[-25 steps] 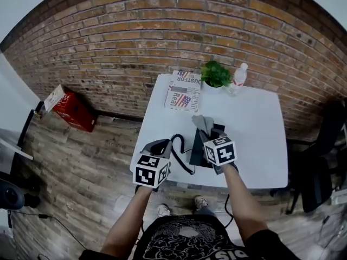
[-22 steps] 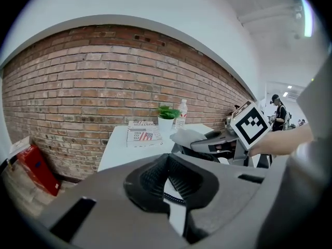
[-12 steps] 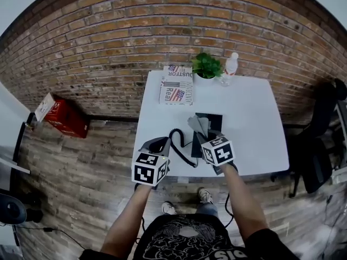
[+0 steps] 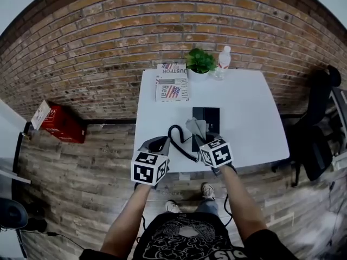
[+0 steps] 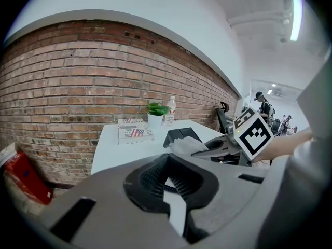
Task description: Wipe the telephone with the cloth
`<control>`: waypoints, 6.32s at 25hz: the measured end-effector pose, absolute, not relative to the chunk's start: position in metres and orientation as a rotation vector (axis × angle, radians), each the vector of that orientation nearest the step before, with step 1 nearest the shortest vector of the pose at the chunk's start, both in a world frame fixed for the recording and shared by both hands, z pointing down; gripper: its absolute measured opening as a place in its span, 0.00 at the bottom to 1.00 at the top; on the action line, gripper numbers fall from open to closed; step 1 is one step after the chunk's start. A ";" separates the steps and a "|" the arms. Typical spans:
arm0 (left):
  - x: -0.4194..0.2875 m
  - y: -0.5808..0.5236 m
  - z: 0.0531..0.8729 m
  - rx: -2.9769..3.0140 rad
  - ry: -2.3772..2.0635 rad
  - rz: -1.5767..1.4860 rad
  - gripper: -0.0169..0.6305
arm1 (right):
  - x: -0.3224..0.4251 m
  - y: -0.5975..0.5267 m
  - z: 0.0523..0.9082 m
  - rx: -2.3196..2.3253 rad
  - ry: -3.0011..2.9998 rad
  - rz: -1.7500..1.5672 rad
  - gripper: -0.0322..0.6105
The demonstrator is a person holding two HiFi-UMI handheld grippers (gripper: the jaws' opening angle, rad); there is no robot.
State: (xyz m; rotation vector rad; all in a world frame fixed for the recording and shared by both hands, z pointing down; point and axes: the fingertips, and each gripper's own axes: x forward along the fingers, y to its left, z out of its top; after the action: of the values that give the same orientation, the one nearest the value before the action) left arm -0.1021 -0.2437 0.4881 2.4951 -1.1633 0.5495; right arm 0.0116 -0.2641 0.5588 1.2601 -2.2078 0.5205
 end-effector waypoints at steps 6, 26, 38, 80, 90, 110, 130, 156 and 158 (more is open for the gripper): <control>-0.103 -0.240 0.490 2.505 -1.142 0.550 0.04 | 0.006 -0.250 0.565 1.254 -2.195 0.543 0.06; -0.099 -0.214 0.507 2.496 -1.105 0.550 0.04 | -0.004 -0.199 0.590 1.197 -2.187 0.599 0.06; -0.094 -0.223 0.500 2.513 -1.101 0.522 0.04 | -0.002 -0.218 0.540 1.259 -2.237 0.490 0.06; -0.123 -0.278 0.508 2.546 -1.090 0.572 0.04 | -0.019 -0.358 0.529 1.221 -2.110 0.245 0.06; -0.122 -0.272 0.504 2.546 -1.102 0.556 0.04 | -0.022 -0.344 0.536 1.193 -2.117 0.275 0.06; -0.125 -0.239 0.504 2.518 -1.140 0.554 0.04 | -0.032 -0.297 0.559 1.114 -2.121 0.313 0.06; -0.121 -0.204 0.509 2.487 -1.162 0.566 0.04 | -0.039 -0.246 0.581 1.072 -2.142 0.372 0.06; -0.107 -0.210 0.508 2.506 -1.136 0.558 0.04 | -0.038 -0.248 0.542 1.147 -2.237 0.354 0.06; -0.104 -0.214 0.506 2.512 -1.130 0.556 0.04 | -0.033 -0.256 0.528 1.175 -2.256 0.341 0.06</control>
State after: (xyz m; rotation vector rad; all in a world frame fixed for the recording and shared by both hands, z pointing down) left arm -0.1039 -0.2141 0.5065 2.5121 -1.1296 0.5560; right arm -0.0330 -0.2558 0.5278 1.1750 -2.2560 0.3405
